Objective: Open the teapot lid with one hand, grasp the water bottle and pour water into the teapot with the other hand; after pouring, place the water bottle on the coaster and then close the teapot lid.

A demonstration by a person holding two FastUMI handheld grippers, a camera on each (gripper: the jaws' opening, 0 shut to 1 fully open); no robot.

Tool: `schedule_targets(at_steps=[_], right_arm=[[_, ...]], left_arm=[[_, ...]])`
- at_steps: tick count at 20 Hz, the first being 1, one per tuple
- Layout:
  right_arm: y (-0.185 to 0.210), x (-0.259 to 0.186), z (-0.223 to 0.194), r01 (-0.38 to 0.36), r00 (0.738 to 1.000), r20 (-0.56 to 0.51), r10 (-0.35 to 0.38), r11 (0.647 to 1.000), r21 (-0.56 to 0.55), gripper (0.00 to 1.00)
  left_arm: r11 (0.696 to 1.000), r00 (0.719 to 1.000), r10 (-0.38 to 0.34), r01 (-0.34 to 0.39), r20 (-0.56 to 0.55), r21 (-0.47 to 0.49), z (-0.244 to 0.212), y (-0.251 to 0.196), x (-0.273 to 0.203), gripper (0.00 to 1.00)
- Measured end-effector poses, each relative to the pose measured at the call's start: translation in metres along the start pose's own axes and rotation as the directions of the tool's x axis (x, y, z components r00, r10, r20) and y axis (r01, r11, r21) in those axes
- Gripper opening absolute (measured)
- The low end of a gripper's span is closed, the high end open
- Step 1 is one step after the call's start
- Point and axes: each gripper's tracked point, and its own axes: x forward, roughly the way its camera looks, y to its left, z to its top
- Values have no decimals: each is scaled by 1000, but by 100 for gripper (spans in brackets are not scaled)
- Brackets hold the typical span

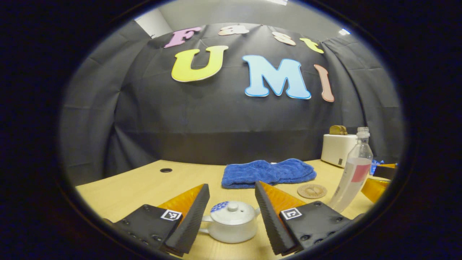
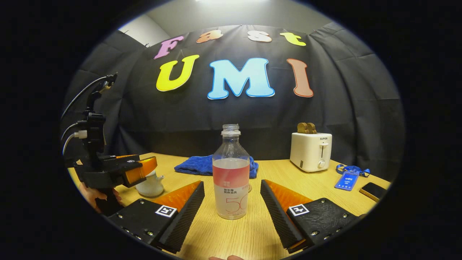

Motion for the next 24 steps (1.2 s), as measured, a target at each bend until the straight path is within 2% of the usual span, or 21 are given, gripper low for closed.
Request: schedule_targets(at_steps=[1, 2, 5, 8, 11, 13, 14, 15, 16, 17, 19, 21, 22, 24], right_arm=[[0, 0, 0, 0, 1000, 1, 0, 1000, -1, 97], [0, 0, 0, 0, 1000, 0, 0, 1000, 0, 97], [2, -1, 0, -7, 1000, 1, 7, 1000, 0, 97], [1, -1, 0, -7, 1000, 1, 7, 1000, 0, 97], [2, -1, 0, -8, 1000, 1, 8, 1000, 0, 97], [2, -1, 0, -9, 1000, 1, 9, 1000, 0, 97], [2, -1, 0, -9, 1000, 1, 9, 1000, 0, 97], [2, -1, 0, -9, 1000, 1, 9, 1000, 0, 97], [2, -1, 0, -9, 1000, 1, 9, 1000, 0, 97], [2, -1, 0, -9, 1000, 1, 9, 1000, 0, 97], [2, -1, 0, -9, 1000, 1, 9, 1000, 0, 97], [2, -1, 0, -9, 1000, 0, 9, 1000, 0, 97], [2, -1, 0, -9, 1000, 1, 9, 1000, 0, 97], [2, -1, 0, -10, 1000, 0, 10, 1000, 0, 97]], left_arm=[[1000, 1000, -4, 5, -12, 18, -3, -2, 1, 82], [1000, 1000, -10, 11, -20, 29, -4, -5, 3, 63], [999, 999, -40, 40, -30, 13, -3, -9, 5, 63], [999, 997, -40, 39, -60, -25, -8, -6, 7, 63], [999, 995, -51, 50, -87, -11, -13, -10, 10, 58], [1000, 996, -27, 27, -84, -5, -8, -4, 5, 54], [1000, 996, -26, 26, -81, -5, -9, -3, 7, 27], [1000, 996, -30, 30, -84, -5, -10, -4, 8, 24], [999, 995, -37, 37, -95, 2, -12, -7, 10, 24], [999, 993, -46, 47, -107, 9, -15, -10, 11, 29], [998, 991, -51, 54, -121, 21, -16, -12, 13, 27], [998, 991, -58, 60, -121, 17, -16, -11, 13, 30], [998, 991, -56, 59, -125, 19, -17, -11, 13, 25], [999, 992, -35, 38, -117, 20, -13, -5, 9, 25]])
